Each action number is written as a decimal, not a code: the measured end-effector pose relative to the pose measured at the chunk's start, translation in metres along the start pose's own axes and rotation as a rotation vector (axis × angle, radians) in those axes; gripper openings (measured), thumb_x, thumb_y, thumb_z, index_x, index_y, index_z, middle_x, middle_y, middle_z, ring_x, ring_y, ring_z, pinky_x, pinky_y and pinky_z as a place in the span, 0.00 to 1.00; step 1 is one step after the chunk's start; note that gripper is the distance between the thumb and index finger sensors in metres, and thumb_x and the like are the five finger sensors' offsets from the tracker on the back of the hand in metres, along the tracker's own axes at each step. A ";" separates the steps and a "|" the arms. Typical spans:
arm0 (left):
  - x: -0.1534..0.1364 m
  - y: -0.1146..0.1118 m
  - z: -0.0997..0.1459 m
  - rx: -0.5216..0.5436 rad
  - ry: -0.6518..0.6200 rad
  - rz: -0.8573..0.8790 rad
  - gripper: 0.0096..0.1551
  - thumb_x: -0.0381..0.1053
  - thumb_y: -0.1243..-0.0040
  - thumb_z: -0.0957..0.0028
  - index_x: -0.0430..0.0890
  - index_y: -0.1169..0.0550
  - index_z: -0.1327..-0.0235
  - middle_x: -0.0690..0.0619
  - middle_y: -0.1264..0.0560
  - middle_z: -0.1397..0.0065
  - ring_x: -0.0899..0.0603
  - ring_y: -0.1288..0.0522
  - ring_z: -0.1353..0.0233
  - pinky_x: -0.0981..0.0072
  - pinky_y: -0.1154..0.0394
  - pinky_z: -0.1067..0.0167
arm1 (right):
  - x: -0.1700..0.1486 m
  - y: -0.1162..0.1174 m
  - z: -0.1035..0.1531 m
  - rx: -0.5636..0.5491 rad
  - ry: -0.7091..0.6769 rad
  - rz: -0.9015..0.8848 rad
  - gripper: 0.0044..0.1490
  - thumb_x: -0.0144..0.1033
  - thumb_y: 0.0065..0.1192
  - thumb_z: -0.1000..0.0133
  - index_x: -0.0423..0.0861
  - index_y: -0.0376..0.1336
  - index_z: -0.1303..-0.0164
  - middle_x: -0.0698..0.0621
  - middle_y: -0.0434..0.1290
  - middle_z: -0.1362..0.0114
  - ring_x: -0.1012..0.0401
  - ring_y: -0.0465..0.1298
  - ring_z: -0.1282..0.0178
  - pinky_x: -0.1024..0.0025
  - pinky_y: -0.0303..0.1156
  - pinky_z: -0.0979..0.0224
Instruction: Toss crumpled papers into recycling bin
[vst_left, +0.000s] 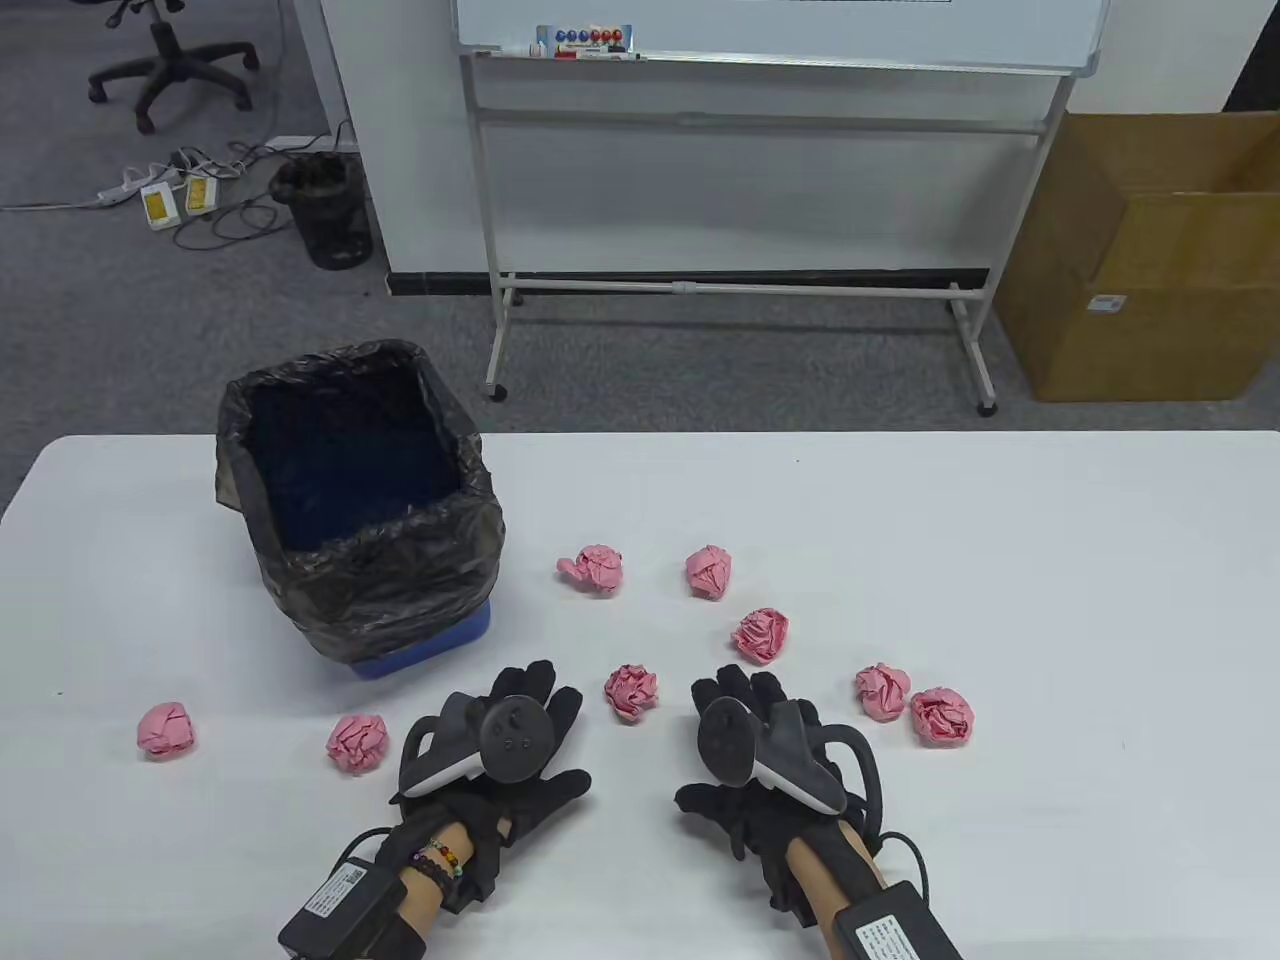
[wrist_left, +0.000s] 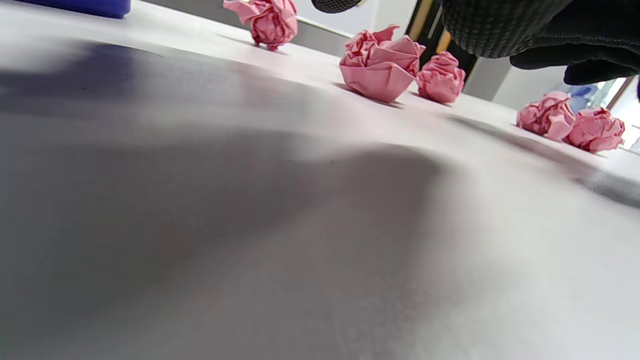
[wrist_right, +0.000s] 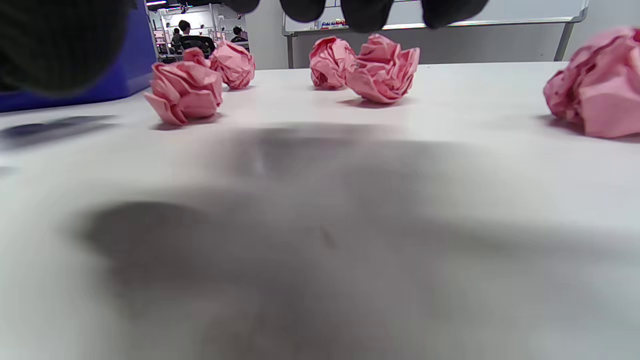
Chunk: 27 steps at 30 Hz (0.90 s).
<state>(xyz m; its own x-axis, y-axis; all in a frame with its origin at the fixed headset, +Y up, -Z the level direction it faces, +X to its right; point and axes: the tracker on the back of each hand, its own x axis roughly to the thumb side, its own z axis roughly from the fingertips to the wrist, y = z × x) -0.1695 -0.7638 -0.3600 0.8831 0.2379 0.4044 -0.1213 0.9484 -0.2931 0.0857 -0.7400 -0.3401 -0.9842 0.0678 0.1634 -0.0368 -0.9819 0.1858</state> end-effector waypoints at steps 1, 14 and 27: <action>0.000 0.000 0.000 -0.002 0.000 0.001 0.52 0.68 0.50 0.49 0.45 0.50 0.18 0.38 0.64 0.14 0.26 0.62 0.17 0.28 0.53 0.28 | 0.000 0.000 0.000 -0.001 0.001 -0.002 0.67 0.70 0.60 0.63 0.59 0.35 0.20 0.54 0.40 0.11 0.48 0.45 0.09 0.40 0.48 0.16; 0.000 0.003 0.002 0.018 -0.004 0.017 0.52 0.68 0.50 0.49 0.45 0.50 0.18 0.38 0.63 0.14 0.26 0.61 0.17 0.28 0.53 0.28 | -0.005 -0.006 0.000 -0.043 0.030 -0.027 0.67 0.70 0.61 0.63 0.58 0.36 0.20 0.53 0.41 0.11 0.48 0.47 0.09 0.40 0.49 0.16; -0.005 0.009 0.004 0.038 0.000 0.049 0.52 0.68 0.50 0.49 0.45 0.50 0.18 0.38 0.63 0.14 0.26 0.61 0.17 0.28 0.53 0.28 | -0.052 -0.042 -0.004 -0.169 0.230 -0.018 0.68 0.69 0.64 0.65 0.58 0.38 0.19 0.52 0.44 0.11 0.47 0.50 0.09 0.40 0.51 0.16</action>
<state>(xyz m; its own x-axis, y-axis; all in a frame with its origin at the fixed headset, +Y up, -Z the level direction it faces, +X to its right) -0.1763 -0.7557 -0.3611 0.8759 0.2837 0.3902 -0.1812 0.9431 -0.2790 0.1373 -0.7026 -0.3608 -0.9958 0.0627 -0.0666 -0.0641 -0.9977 0.0197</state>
